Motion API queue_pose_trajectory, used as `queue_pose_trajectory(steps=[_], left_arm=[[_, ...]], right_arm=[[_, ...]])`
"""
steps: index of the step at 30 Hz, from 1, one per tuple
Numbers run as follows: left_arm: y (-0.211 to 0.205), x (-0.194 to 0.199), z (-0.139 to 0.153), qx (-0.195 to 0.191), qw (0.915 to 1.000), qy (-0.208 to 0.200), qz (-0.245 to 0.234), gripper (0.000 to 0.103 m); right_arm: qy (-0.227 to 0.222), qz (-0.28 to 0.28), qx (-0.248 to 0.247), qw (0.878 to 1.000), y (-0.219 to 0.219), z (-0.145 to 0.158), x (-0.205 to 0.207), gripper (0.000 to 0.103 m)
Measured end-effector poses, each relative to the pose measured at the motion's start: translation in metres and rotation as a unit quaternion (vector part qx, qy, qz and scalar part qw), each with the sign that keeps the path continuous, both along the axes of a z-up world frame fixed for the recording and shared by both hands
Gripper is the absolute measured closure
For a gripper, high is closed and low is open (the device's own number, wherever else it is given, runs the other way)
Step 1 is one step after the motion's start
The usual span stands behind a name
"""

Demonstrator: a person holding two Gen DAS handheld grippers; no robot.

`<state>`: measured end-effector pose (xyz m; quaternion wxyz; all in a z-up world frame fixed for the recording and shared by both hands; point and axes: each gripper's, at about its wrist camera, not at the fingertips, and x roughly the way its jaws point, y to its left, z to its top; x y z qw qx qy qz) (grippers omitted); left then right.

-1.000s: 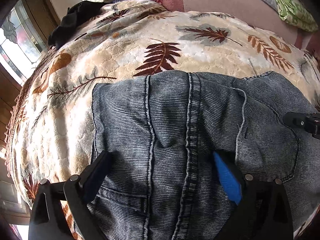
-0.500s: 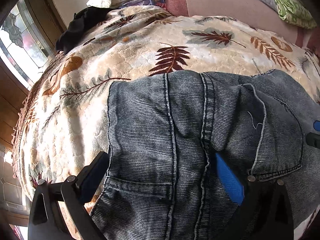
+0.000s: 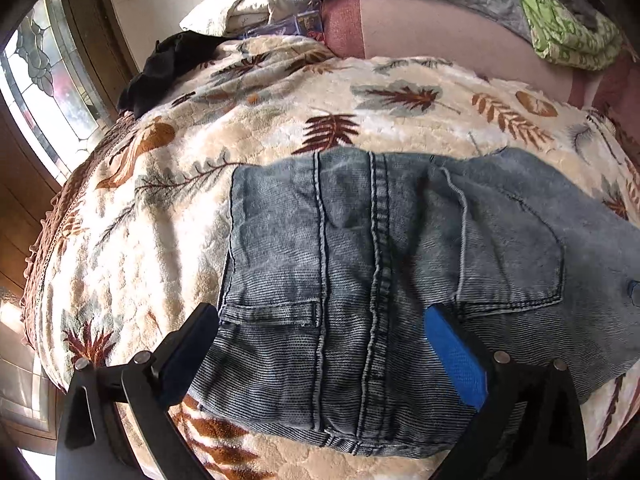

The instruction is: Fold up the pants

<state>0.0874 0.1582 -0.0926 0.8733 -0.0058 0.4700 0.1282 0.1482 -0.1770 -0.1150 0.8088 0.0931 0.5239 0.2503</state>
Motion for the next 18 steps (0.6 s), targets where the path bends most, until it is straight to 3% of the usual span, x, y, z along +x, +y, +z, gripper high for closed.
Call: queue_pose_trajectory(steps=[4,7,8,9,10,14,18], left_arm=[[-0.01,-0.017,0.009,-0.007,0.9994,-0.032,-0.014,0.0],[-0.014,-0.014,-0.023,-0.023,0.9995,0.017,-0.017,0.0],[-0.012,-0.015,-0.027,-0.035,0.9993,0.009,-0.009,0.0],[-0.009,-0.016,-0.026,-0.051,0.9987,-0.003,0.001,0.0],[-0.008,-0.014,-0.027,-0.059,0.9983,0.006,0.003,0.0],[-0.009,-0.014,-0.028,-0.059,0.9982,0.002,-0.002,0.0],[-0.008,-0.015,-0.027,-0.061,0.9981,-0.003,-0.006,0.0]], right_arm=[[-0.03,-0.065,0.023,0.997,-0.046,0.023,-0.016,0.027],[-0.014,-0.122,0.006,0.992,-0.082,0.004,-0.023,0.023],[0.013,-0.135,-0.013,0.991,-0.092,-0.011,-0.02,0.022],[0.025,-0.132,-0.003,0.991,-0.098,-0.023,-0.021,0.022],[0.005,-0.129,0.005,0.992,-0.1,-0.02,-0.024,0.022],[0.009,-0.139,-0.019,0.99,-0.09,-0.004,-0.022,0.022],[-0.028,-0.138,-0.03,0.99,-0.082,0.01,-0.035,0.021]])
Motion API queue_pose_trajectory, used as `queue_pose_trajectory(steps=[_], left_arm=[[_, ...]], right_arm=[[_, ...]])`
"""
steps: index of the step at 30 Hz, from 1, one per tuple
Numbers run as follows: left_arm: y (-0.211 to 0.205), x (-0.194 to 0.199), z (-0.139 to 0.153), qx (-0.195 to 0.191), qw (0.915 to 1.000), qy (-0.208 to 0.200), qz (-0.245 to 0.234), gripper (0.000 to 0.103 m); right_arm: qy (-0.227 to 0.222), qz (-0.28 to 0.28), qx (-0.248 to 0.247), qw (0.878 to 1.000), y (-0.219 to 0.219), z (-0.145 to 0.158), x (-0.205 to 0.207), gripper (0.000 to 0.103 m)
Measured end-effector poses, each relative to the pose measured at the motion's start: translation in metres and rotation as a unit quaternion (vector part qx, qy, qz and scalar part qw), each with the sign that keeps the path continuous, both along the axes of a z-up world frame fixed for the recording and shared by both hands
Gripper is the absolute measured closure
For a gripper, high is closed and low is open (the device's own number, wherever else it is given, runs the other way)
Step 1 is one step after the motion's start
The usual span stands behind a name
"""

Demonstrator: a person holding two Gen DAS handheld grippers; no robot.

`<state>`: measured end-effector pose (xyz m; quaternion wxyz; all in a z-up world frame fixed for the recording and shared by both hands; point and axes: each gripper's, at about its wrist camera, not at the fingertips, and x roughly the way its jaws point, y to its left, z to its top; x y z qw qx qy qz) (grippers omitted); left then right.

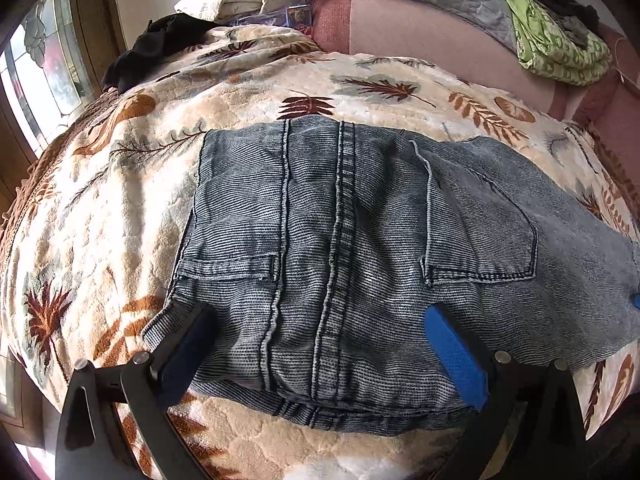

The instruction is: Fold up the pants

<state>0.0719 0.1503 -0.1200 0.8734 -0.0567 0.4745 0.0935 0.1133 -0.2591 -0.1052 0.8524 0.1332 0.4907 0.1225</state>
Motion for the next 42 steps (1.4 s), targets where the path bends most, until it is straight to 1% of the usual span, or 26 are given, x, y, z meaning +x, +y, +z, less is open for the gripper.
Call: queue_pose_trajectory(steps=[1,3,5,6,9,12,13,14,15,16,18,20,22,23,24,25,26,27,28,29,31,34,36,38,40,42], left_arm=[[0.001,0.0,0.0,-0.001,1.0,-0.001,-0.001,0.0],[0.002,0.0,0.0,-0.005,1.0,-0.002,-0.002,0.0],[0.003,0.0,0.0,-0.005,1.0,-0.002,-0.004,0.0],[0.003,-0.001,0.0,-0.005,1.0,-0.003,-0.004,0.0],[0.003,0.0,0.0,-0.006,1.0,-0.004,-0.003,0.0],[0.002,-0.001,0.0,-0.005,1.0,-0.006,-0.001,0.0],[0.003,-0.001,0.0,-0.006,1.0,-0.007,0.0,0.0],[0.003,-0.002,0.0,-0.006,0.9999,-0.009,0.0,0.0],[0.003,-0.002,0.001,-0.007,0.9999,-0.01,0.001,0.0],[0.002,-0.003,0.002,-0.006,0.9999,-0.013,0.003,0.0],[0.002,-0.007,0.006,-0.005,0.9997,-0.025,0.005,0.0],[0.002,-0.012,0.014,-0.007,0.9987,-0.049,0.011,0.0],[-0.001,-0.016,0.023,-0.01,0.9971,-0.075,0.009,0.0],[-0.004,-0.017,0.026,-0.01,0.9964,-0.084,0.006,0.0],[-0.007,-0.017,0.027,-0.01,0.9959,-0.09,0.003,0.0],[-0.01,-0.015,0.026,-0.009,0.9961,-0.088,-0.003,0.0],[-0.014,-0.012,0.022,-0.007,0.9973,-0.073,-0.012,0.0],[-0.02,-0.007,0.014,0.005,0.9986,-0.049,-0.018,0.0],[-0.025,-0.004,0.007,0.028,0.9988,-0.033,-0.021,0.0],[-0.029,-0.005,0.004,0.043,0.9982,-0.034,-0.024,0.0],[-0.03,-0.007,0.009,0.044,0.9977,-0.046,-0.02,0.0],[-0.028,-0.017,0.02,0.035,0.9958,-0.083,-0.013,0.0],[-0.031,-0.018,0.017,0.028,0.9961,-0.082,-0.015,0.0],[-0.037,-0.01,0.005,0.05,0.9973,-0.049,-0.02,0.0],[-0.04,-0.008,0.003,0.057,0.997,-0.05,-0.016,0.0],[-0.038,-0.009,0.006,0.049,0.9972,-0.056,-0.011,0.0]], right_arm=[[0.006,0.002,-0.012,1.0,0.002,-0.005,-0.002,0.02],[0.045,0.01,-0.04,0.998,0.006,-0.029,0.001,0.018],[0.021,0.031,-0.078,0.996,0.015,-0.029,-0.002,0.018],[0.026,0.031,-0.088,0.995,0.019,-0.024,-0.002,0.018],[0.013,0.016,-0.034,0.999,0.014,-0.006,-0.008,0.018],[-0.013,0.005,-0.029,0.999,0.008,0.005,-0.015,0.018],[-0.003,0.0,-0.031,1.0,0.006,-0.001,-0.014,0.017],[0.02,-0.004,-0.033,0.999,0.001,-0.012,-0.011,0.013],[0.045,-0.001,-0.028,0.999,-0.002,-0.027,-0.007,0.012],[0.032,0.003,-0.021,0.999,-0.005,-0.029,-0.008,0.012],[0.013,-0.004,-0.016,1.0,-0.004,-0.018,-0.014,0.012],[-0.032,-0.003,0.007,0.999,-0.006,-0.002,-0.022,0.012],[-0.064,-0.01,0.006,0.998,-0.011,0.008,-0.026,0.012],[-0.064,-0.019,0.009,0.998,-0.017,0.006,-0.024,0.011],[-0.047,-0.031,0.013,0.998,-0.024,-0.002,-0.02,0.008],[-0.013,-0.045,0.02,0.999,-0.033,-0.017,-0.012,0.007],[0.007,-0.048,0.041,0.998,-0.041,-0.03,-0.007,0.007],[-0.017,-0.044,0.058,0.997,-0.045,-0.029,-0.01,0.007],[-0.026,-0.043,0.065,0.997,-0.048,-0.026,-0.012,0.007],[-0.027,-0.042,0.074,0.996,-0.049,-0.023,-0.013,0.007],[-0.052,-0.05,0.104,0.992,-0.058,-0.016,-0.017,0.007],[-0.092,-0.074,0.134,0.984,-0.076,-0.005,-0.028,0.007],[-0.085,-0.099,0.141,0.981,-0.088,-0.009,-0.027,0.007],[-0.037,-0.118,0.145,0.982,-0.096,-0.03,-0.018,0.007],[-0.048,-0.121,0.156,0.979,-0.099,-0.028,-0.019,0.007],[-0.064,-0.114,0.142,0.981,-0.096,-0.021,-0.022,0.007]])
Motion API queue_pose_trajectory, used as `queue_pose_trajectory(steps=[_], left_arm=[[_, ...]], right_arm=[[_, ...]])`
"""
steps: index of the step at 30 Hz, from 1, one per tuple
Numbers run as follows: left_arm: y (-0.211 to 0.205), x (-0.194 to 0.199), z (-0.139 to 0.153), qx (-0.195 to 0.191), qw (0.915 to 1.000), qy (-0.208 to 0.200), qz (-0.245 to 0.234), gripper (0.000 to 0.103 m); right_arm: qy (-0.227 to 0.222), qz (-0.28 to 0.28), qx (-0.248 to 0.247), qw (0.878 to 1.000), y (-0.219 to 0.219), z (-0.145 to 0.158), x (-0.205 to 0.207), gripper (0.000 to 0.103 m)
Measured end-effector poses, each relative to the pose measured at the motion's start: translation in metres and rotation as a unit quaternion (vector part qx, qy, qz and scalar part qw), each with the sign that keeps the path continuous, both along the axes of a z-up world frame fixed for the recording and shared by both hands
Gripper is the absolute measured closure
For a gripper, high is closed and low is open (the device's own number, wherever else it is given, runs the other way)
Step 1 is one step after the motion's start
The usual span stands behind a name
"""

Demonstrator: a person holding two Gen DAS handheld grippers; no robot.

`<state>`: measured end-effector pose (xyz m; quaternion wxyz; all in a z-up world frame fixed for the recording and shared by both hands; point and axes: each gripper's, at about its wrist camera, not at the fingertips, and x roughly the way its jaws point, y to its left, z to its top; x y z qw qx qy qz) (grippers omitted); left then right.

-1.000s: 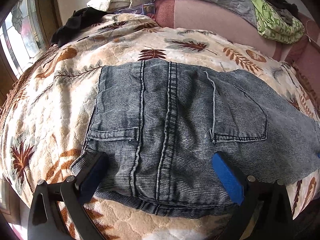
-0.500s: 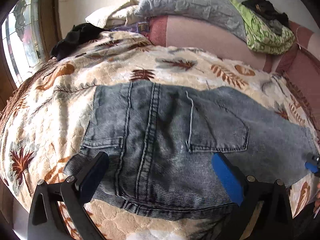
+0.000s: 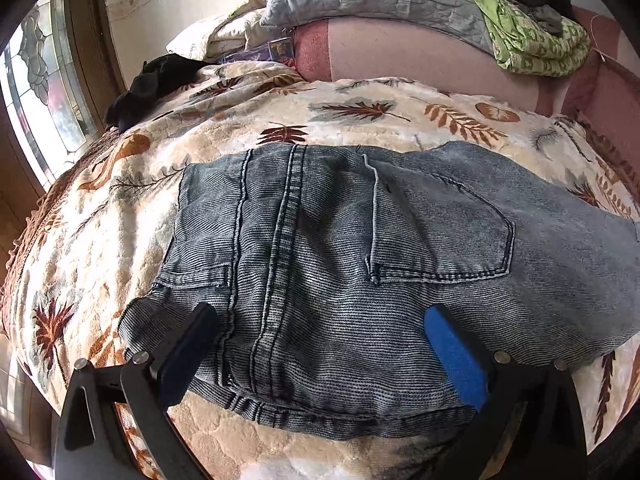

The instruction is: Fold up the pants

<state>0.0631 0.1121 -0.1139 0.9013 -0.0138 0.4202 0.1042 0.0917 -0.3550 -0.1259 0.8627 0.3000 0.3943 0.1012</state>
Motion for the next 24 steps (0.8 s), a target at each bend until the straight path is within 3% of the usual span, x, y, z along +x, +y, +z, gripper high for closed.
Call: queue_pose_trajectory(steps=[3,5,7,9,15,24], left_arm=[[0.003,-0.006,0.009,-0.007,0.9995,-0.031,0.004,0.0],[0.005,-0.007,0.011,-0.014,0.9992,-0.038,0.007,0.0],[0.007,0.0,0.002,-0.024,0.9996,-0.009,0.008,0.0],[0.003,0.004,-0.007,-0.004,0.9999,0.01,0.004,0.0],[0.004,-0.005,0.01,-0.027,0.9991,-0.032,-0.001,0.0],[0.005,-0.01,0.024,-0.058,0.9958,-0.071,0.002,0.0]], right_arm=[[-0.037,-0.021,-0.008,0.999,-0.005,0.013,-0.009,0.007],[-0.037,-0.044,-0.013,0.998,-0.011,0.013,-0.01,0.007],[0.011,-0.035,-0.005,0.999,-0.012,-0.005,0.0,0.006],[0.003,-0.032,-0.02,0.999,-0.009,-0.004,0.001,0.006],[-0.045,-0.061,-0.018,0.997,-0.012,0.018,-0.017,0.006],[-0.048,-0.066,-0.026,0.996,-0.011,0.02,-0.038,0.006]])
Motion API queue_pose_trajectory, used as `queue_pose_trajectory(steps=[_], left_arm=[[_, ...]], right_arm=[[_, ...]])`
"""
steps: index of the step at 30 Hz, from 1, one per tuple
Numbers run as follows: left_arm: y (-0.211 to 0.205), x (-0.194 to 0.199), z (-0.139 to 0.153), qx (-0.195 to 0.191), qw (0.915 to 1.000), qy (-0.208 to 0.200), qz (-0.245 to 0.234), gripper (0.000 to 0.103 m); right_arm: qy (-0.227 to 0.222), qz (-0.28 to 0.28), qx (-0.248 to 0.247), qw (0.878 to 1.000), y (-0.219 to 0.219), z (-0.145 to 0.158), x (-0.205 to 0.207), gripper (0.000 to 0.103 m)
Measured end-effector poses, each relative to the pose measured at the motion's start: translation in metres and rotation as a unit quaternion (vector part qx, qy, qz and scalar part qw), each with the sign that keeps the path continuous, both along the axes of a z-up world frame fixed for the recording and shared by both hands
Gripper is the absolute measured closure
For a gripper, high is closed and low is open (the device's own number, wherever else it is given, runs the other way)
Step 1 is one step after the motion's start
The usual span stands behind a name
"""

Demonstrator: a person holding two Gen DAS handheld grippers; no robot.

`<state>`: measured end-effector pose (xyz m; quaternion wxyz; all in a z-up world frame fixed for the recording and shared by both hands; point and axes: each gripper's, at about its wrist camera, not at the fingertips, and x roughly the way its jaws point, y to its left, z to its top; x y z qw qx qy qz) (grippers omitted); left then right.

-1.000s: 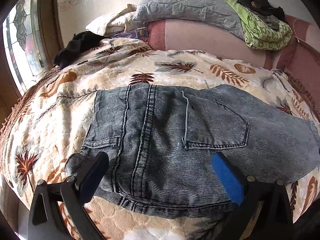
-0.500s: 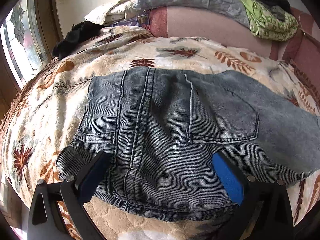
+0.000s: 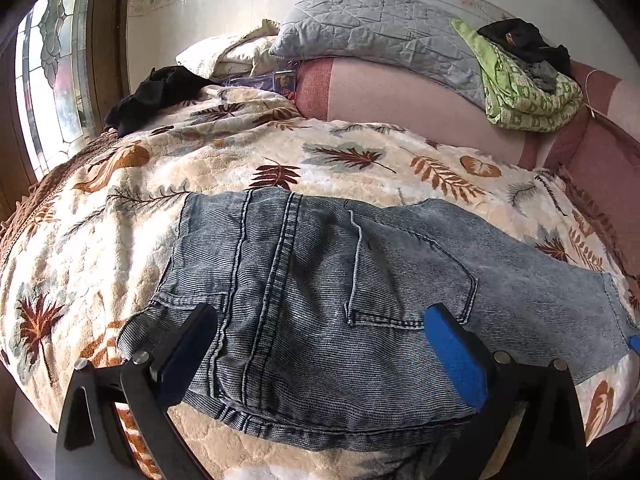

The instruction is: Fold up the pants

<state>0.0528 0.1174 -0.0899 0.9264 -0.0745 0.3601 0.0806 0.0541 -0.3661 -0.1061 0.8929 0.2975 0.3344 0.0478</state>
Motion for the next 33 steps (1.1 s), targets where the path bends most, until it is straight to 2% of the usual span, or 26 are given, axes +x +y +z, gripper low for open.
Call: queue_pose_trajectory(steps=[9,17,20,23,28,31,33], left_arm=[[-0.015,0.003,-0.007,0.021,0.9997,0.01,-0.009,0.0],[-0.03,0.002,-0.005,0.048,0.9986,-0.009,-0.022,0.0],[-0.029,0.008,-0.014,0.044,0.9986,0.017,-0.022,0.0],[-0.029,0.014,-0.023,0.048,0.9976,0.045,-0.023,0.0],[-0.023,0.007,-0.015,0.029,0.9992,0.02,-0.018,0.0],[-0.017,0.007,-0.015,0.016,0.9995,0.024,-0.013,0.0],[-0.015,0.009,-0.016,0.01,0.9995,0.028,-0.012,0.0]], right_arm=[[0.0,0.023,0.035,0.999,-0.002,-0.008,0.007,0.006],[-0.002,0.015,0.079,0.997,-0.021,-0.016,0.007,0.006],[0.029,0.01,0.097,0.995,-0.027,-0.03,0.013,0.006],[0.029,0.01,0.09,0.995,-0.026,-0.03,0.015,0.006],[0.012,0.005,0.091,0.996,-0.025,-0.022,0.012,0.006],[0.01,0.016,0.097,0.995,-0.022,-0.012,0.015,0.006],[0.004,0.03,0.12,0.992,-0.021,-0.003,0.024,0.006]])
